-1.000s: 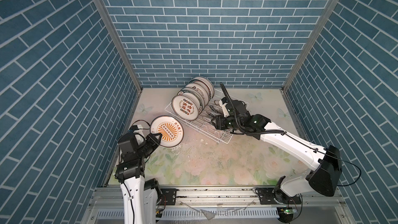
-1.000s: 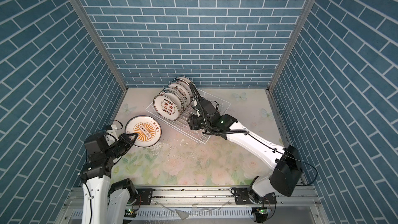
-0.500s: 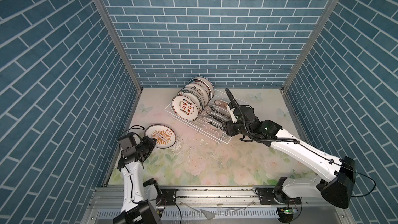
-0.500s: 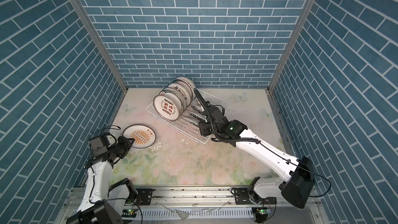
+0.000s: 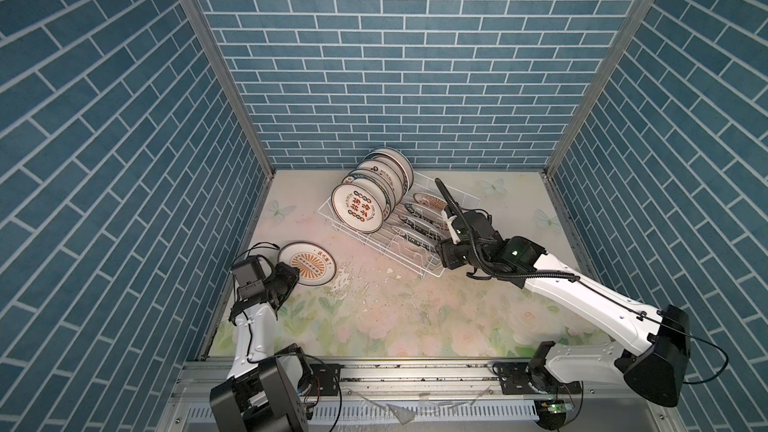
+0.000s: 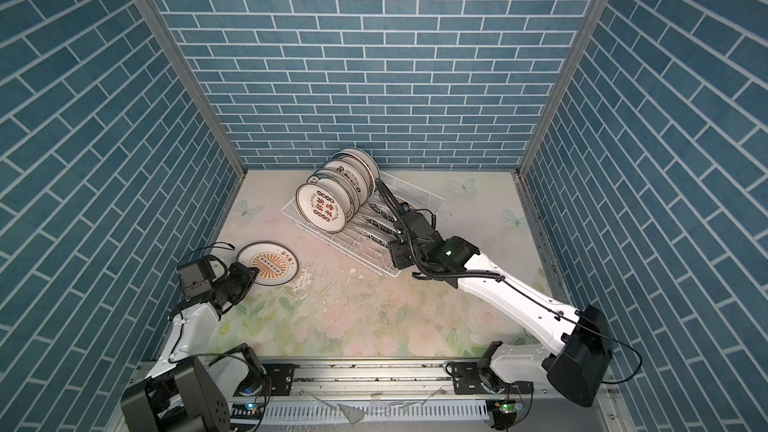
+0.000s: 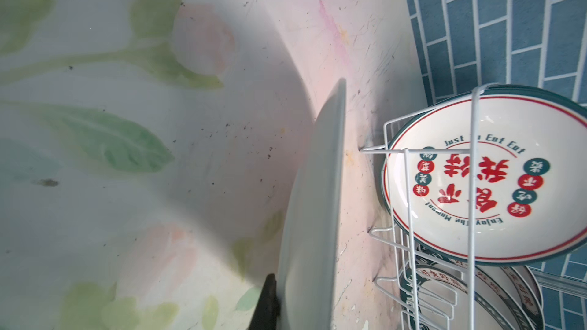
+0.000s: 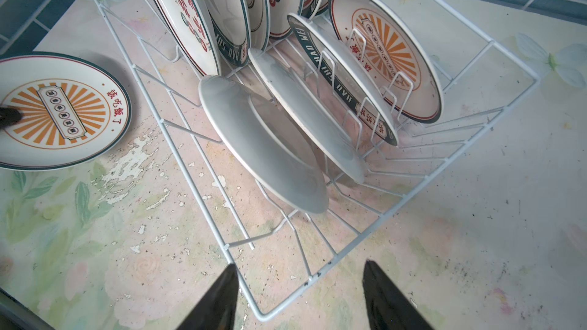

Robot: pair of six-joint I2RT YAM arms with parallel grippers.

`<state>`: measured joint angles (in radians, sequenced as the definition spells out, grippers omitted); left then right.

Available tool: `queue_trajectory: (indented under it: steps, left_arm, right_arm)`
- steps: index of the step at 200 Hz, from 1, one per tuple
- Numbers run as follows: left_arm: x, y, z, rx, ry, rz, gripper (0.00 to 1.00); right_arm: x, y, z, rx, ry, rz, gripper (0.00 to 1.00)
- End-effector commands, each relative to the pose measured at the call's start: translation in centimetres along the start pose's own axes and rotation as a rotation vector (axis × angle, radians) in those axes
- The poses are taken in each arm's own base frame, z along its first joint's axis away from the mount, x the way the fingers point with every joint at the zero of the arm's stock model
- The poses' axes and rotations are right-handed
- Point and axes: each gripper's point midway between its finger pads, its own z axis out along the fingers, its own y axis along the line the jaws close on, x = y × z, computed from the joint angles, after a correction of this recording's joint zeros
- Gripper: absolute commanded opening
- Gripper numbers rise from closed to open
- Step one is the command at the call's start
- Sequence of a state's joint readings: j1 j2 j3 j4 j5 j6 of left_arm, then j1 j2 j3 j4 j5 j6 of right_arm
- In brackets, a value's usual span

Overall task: Unload the plates from the dish rack
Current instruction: 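Lower the plate onto the table with the left gripper while the right returns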

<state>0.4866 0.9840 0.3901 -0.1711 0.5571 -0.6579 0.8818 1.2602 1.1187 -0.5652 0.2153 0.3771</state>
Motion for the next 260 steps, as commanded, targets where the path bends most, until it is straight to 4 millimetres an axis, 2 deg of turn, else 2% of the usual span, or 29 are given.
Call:
queue_trajectory:
  steps: [1,36,82,153,195,246,260]
  left_arm:
    - [-0.7,-0.1,0.2,0.01,-0.032,0.047,0.07]
    - [-0.3,0.7,0.8,0.003,-0.024,0.051,0.17]
    - [0.1,2.6,1.1,-0.08,-0.017,0.029,0.41]
    - [0.4,3.7,1.8,-0.121,0.007,0.018,0.58]
    - [0.6,4.5,2.6,-0.143,0.041,-0.008,0.62]
    - [0.2,5.5,2.3,-0.172,0.032,-0.054,0.75]
    - [-0.2,5.6,1.9,-0.165,0.022,-0.067,0.81]
  right_arm:
    - [1.0,-1.0,-0.7,0.031,0.005,-0.015,0.63]
    - [1.7,-1.1,-0.5,0.036,0.021,-0.012,0.63]
    - [2.3,-1.0,-0.1,0.025,0.029,-0.002,0.63]
    - [3.1,-1.2,0.0,0.026,0.041,-0.011,0.63]
    - [3.4,-1.4,0.1,0.029,0.028,-0.009,0.64]
    - [3.8,-1.8,0.3,0.048,0.035,-0.025,0.64]
    - [3.5,-1.8,0.2,0.046,0.022,-0.029,0.64]
